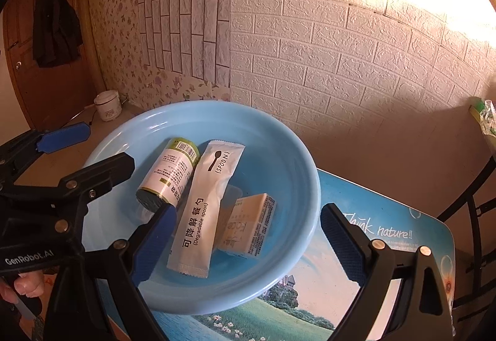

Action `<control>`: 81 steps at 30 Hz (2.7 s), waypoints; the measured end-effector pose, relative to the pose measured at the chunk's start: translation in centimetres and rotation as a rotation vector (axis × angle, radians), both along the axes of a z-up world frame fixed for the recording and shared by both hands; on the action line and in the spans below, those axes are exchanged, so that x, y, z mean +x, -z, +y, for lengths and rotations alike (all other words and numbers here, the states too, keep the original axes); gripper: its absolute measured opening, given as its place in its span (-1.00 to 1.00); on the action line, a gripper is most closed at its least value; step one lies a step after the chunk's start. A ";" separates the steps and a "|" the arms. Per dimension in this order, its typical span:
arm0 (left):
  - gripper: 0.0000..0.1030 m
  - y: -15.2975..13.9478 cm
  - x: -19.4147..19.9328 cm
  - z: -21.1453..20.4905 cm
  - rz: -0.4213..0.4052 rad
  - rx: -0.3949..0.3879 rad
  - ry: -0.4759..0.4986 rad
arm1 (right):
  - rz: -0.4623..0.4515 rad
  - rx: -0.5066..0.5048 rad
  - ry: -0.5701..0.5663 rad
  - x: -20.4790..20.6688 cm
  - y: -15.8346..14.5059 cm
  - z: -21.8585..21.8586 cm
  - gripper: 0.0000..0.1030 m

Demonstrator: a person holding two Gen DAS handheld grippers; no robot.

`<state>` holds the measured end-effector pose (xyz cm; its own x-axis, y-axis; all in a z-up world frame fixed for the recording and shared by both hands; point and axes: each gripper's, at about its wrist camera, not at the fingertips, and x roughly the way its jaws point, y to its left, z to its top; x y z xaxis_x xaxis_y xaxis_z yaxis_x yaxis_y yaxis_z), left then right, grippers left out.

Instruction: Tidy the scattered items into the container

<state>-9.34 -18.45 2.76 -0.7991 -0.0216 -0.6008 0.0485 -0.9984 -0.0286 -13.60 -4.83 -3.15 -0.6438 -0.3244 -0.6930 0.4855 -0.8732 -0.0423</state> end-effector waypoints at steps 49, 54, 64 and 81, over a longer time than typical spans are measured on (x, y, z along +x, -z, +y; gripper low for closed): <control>1.00 -3.3 7.4 19.1 -0.031 0.001 0.170 | -0.025 -0.106 0.366 10.9 -2.2 23.1 1.00; 1.00 -3.6 7.2 19.3 -0.037 0.000 0.167 | -0.013 -0.102 0.375 11.0 -2.6 23.3 1.00; 1.00 -3.5 7.0 19.2 -0.049 -0.002 0.166 | -0.016 -0.094 0.379 10.9 -2.5 23.1 1.00; 1.00 -4.4 5.9 17.9 -0.067 -0.006 0.152 | -0.020 -0.038 0.376 9.7 -4.0 21.8 1.00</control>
<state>-3.40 -0.52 7.20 -0.7514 0.0933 -0.6532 -0.1019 -0.9945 -0.0248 -3.93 16.96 0.83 -0.7094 -0.0938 -0.6985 0.1312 -0.9914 -0.0001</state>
